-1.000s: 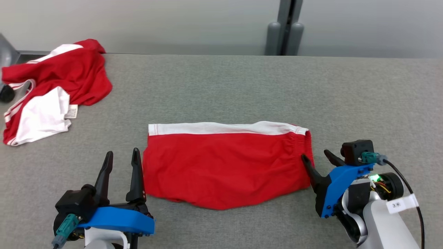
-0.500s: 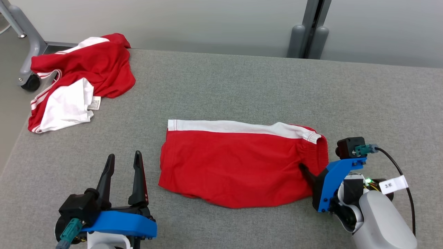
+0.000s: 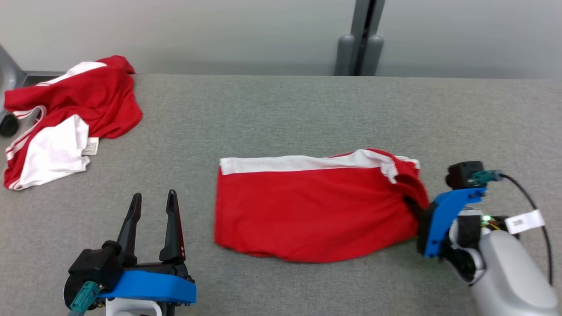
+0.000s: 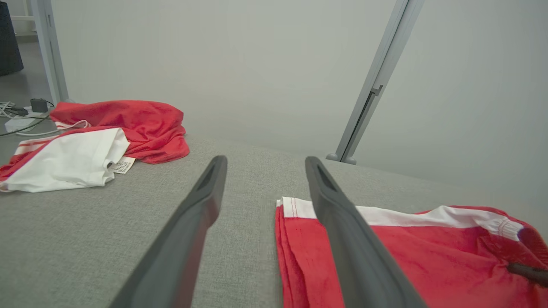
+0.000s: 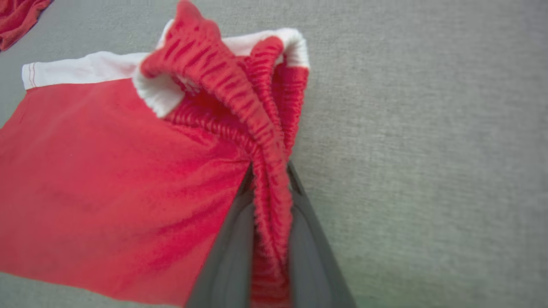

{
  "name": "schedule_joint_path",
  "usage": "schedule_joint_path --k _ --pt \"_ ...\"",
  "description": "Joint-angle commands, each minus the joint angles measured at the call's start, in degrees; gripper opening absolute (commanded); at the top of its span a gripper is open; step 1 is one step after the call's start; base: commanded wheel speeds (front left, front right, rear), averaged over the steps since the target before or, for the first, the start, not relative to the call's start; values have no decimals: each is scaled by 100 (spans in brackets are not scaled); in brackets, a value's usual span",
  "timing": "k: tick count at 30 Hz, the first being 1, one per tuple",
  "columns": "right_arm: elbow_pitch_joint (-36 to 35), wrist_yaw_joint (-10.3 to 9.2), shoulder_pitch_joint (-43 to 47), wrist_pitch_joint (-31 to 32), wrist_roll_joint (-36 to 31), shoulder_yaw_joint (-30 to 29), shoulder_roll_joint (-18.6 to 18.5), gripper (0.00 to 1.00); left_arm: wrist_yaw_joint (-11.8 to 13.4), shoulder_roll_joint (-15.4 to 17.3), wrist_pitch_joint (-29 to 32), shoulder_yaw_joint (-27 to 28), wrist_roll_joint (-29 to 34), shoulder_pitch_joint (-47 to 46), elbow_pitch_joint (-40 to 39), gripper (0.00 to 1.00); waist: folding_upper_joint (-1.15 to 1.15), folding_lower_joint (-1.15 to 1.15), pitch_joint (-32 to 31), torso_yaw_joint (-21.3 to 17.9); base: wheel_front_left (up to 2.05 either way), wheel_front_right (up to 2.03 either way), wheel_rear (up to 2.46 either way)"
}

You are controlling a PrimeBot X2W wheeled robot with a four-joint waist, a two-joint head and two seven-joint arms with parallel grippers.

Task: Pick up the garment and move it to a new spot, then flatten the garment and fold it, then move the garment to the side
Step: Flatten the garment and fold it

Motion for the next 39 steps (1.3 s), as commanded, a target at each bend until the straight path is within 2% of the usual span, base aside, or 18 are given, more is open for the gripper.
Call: schedule_joint_path --k 1,6,10,16,24,28,34,35,37,38,39 --pt "-100 1 120 58 38 -56 -162 0 15 44 16 0 18 53 -42 100 0 0 -40 -85 0 0 0" --pt "-572 1 372 364 8 -404 -714 0 65 91 52 -18 63 42 -211 100 0 0 2 -300 0 0 0" --pt "-909 1 514 577 -24 -598 -811 0 72 98 88 -61 68 -20 -269 100 0 0 54 -414 0 0 0" --pt "-1482 1 593 827 327 -427 -405 0 39 91 142 -112 74 -120 -257 100 0 0 102 -421 0 0 0" --pt "-2020 1 424 1015 942 140 149 0 25 60 107 -128 32 -164 -185 100 0 0 98 -193 0 0 0" --pt "-1868 1 249 932 1039 377 312 0 -2 5 99 -155 10 -227 -145 100 0 0 113 -58 0 0 0" --pt "-1190 1 -122 671 1020 536 394 0 -69 -84 59 -207 3 -302 -62 100 0 0 158 160 0 0 0" --pt "-1074 1 -186 611 1077 588 398 4 -83 -107 49 -215 -1 -321 -43 100 0 0 165 198 0 0 0" --pt "-857 1 -323 487 1184 736 401 45 -91 -130 40 -211 -13 -346 5 100 0 0 176 253 0 0 0" --pt "-764 1 -385 421 1242 822 401 100 -103 -142 38 -203 -19 -348 35 100 0 0 177 270 0 0 0" --pt "-670 1 -448 354 1294 901 397 100 -116 -156 35 -202 -21 -355 57 100 0 0 179 284 0 0 0"
